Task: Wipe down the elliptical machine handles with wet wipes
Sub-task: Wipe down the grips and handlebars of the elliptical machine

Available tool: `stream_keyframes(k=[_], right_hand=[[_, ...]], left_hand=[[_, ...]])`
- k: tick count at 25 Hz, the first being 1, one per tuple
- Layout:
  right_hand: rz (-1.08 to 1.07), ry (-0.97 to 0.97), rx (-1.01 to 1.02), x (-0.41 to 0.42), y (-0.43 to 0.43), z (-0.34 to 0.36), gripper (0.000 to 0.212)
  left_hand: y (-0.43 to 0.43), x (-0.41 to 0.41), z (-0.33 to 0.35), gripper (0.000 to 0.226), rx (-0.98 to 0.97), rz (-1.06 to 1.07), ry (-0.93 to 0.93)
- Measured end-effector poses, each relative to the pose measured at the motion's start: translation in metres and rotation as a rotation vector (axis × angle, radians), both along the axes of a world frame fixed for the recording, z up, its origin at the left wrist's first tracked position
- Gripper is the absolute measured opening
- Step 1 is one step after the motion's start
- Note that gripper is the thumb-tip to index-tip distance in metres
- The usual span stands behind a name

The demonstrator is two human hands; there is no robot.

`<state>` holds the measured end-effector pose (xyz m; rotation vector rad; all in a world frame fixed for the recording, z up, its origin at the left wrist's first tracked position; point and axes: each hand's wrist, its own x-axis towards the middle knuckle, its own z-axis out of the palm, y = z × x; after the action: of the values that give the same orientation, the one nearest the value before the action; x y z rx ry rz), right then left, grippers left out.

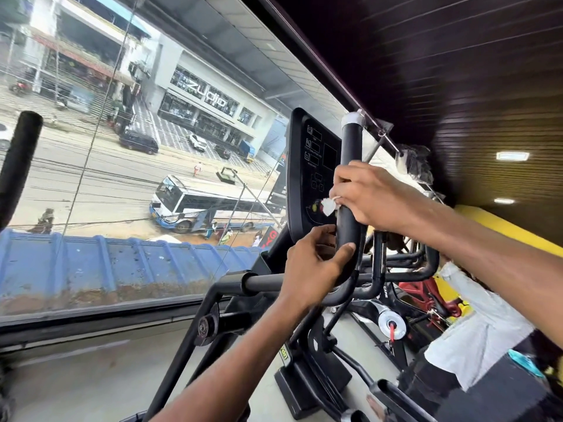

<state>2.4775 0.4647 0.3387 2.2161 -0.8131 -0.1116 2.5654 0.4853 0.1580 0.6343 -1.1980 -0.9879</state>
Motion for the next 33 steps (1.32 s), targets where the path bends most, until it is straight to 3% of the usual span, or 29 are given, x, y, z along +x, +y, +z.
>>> stream_keyframes(k=[4, 9, 11, 14, 18, 22, 24, 27, 33], right_hand=[[0.0, -0.004, 0.058, -0.004, 0.011, -0.014, 0.007], [0.035, 0.192, 0.278, -0.014, 0.047, -0.032, 0.013], [0.052, 0.189, 0.169, -0.019, 0.037, -0.019, 0.019], [0.061, 0.033, 0.017, -0.02, 0.025, -0.005, 0.018], [0.138, 0.217, 0.244, -0.025, 0.04, -0.025, 0.019], [0.127, 0.1, 0.062, -0.025, 0.019, -0.001, 0.029], [0.128, 0.122, 0.078, -0.023, 0.016, 0.003, 0.028], [0.135, 0.198, 0.138, -0.017, 0.012, 0.009, 0.027], [0.168, 0.186, 0.036, -0.003, -0.032, 0.042, 0.016]], left_hand=[[-0.008, 0.004, -0.015, 0.052, 0.059, -0.043, -0.073], [0.0, 0.001, -0.035, 0.034, 0.057, -0.095, -0.043], [0.002, 0.001, -0.035, 0.033, 0.059, -0.099, -0.032], [0.003, 0.002, -0.032, 0.034, 0.055, -0.08, -0.04], [0.002, 0.004, -0.029, 0.029, 0.029, -0.051, -0.032], [0.003, 0.0, -0.023, 0.048, 0.055, -0.063, 0.008], [0.003, 0.0, -0.016, 0.051, 0.066, -0.06, 0.039], [0.0, 0.001, -0.005, 0.045, 0.081, -0.063, 0.078], [-0.011, 0.0, 0.023, 0.03, 0.09, -0.062, 0.126]])
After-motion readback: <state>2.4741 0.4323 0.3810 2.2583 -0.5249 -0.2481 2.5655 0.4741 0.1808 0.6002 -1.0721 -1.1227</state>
